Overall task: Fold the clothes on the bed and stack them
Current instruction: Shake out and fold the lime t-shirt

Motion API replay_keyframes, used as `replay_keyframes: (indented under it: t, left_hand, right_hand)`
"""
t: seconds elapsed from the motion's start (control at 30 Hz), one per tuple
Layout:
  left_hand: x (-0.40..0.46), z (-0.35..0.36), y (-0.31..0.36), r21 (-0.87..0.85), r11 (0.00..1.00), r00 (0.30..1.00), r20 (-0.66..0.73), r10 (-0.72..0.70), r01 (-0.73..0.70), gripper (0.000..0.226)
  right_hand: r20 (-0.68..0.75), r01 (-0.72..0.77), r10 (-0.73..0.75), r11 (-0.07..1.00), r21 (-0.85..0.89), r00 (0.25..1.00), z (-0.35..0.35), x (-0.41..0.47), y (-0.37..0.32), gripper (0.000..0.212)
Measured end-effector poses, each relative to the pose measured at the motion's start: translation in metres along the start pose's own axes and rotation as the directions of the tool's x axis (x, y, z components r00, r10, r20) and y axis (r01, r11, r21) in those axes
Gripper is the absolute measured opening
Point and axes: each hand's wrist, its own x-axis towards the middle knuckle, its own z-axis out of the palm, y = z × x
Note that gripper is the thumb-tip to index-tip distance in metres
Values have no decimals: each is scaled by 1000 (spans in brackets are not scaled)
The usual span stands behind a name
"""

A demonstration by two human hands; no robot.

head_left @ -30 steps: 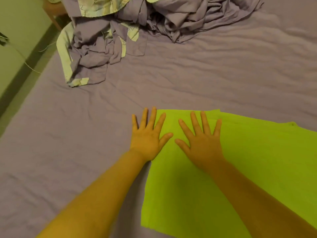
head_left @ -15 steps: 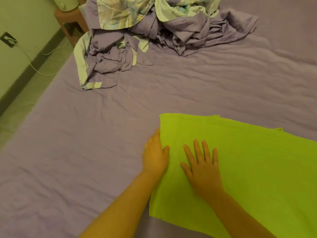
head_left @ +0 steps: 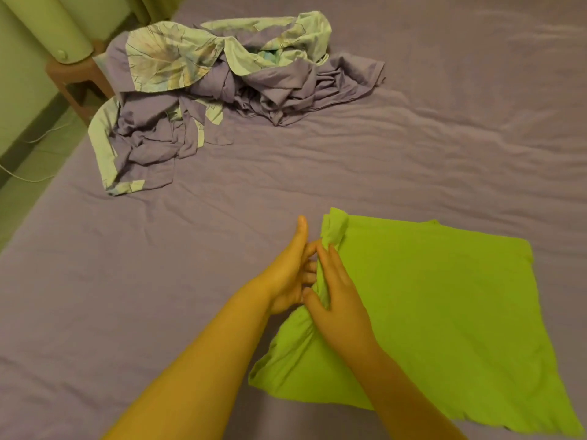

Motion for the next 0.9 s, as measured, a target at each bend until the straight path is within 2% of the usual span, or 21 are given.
replay_keyframes:
  t: [0.07, 0.1, 0.17, 0.3, 0.37, 0.4, 0.43, 0.47, 0.5, 0.57, 0.6, 0.63, 0.7, 0.73, 0.77, 0.83, 0.9]
  left_hand:
    - [-6, 18, 7, -38, 998, 989, 141, -39, 45, 79]
    - [-6, 28, 8, -36, 998, 985, 164, -46, 52, 80]
    - [-4, 49, 5, 16, 1000, 989, 144, -24, 22, 76]
    - [8, 99, -12, 78, 988, 990, 62, 126, -131, 56]
    - [19, 124, -24, 225, 947, 973, 33, 228, -230, 40]
    - [24, 134, -31, 360, 877, 945, 46, 322, -317, 37]
    - [31, 143, -39, 516, 748, 896, 96, 433, -417, 39]
    - [40, 150, -47, 664, 566, 840, 182, 511, -488, 44]
    - [49, 156, -57, 783, 359, 802, 278, 528, -508, 51]
    - [67, 167, -77, 915, -15, 819, 367, 440, -403, 56]
    - [75, 172, -90, 933, -159, 852, 359, 380, -322, 58]
    - [81, 176, -102, 933, -245, 880, 336, 336, -263, 63]
    - [89, 183, -125, 908, -362, 894, 329, 303, -212, 69]
    - [90, 186, -133, 907, -381, 922, 289, 257, -178, 74]
    - [93, 186, -144, 915, -374, 925, 263, 274, -150, 82]
    - [97, 185, -159, 918, -377, 917, 247, 312, -119, 93]
    - [96, 190, -163, 917, -389, 907, 238, 347, -92, 102]
  right_hand:
    - [-57, -5, 1, 998, -61, 998, -22, -1, 2, 70]
    - [-76, -3, -4, 996, -91, 997, -34, -1, 4, 73]
    - [-78, 14, -25, 991, -136, 997, -60, 0, 13, 75]
    - [-14, 70, -73, 981, -182, 997, -114, -2, 39, 76]
    - [-44, 39, -46, 989, -145, 998, -145, -6, 53, 74]
    - [-74, 38, -48, 991, -128, 996, -163, -8, 61, 73]
    - [-108, 38, -50, 993, -112, 993, -183, -10, 70, 73]
    - [-132, 22, -35, 995, -99, 991, -203, -13, 81, 73]
    - [-143, -9, -4, 996, -93, 990, -222, -15, 93, 73]
    - [-126, -119, 106, 988, -102, 986, -252, -23, 122, 74]
    - [-106, -194, 184, 976, -95, 977, -261, -29, 138, 76]
    - [-82, -266, 259, 960, -84, 962, -266, -37, 153, 79]
    - [-84, -372, 367, 927, -51, 926, -264, -54, 177, 85]
    - [-125, -400, 394, 916, -31, 911, -260, -62, 185, 86]
    - [-174, -408, 399, 913, -22, 900, -254, -70, 190, 87]
    - [-245, -358, 335, 932, -58, 910, -240, -84, 195, 92]
    - [-233, -291, 250, 943, -159, 940, -229, -95, 198, 92]
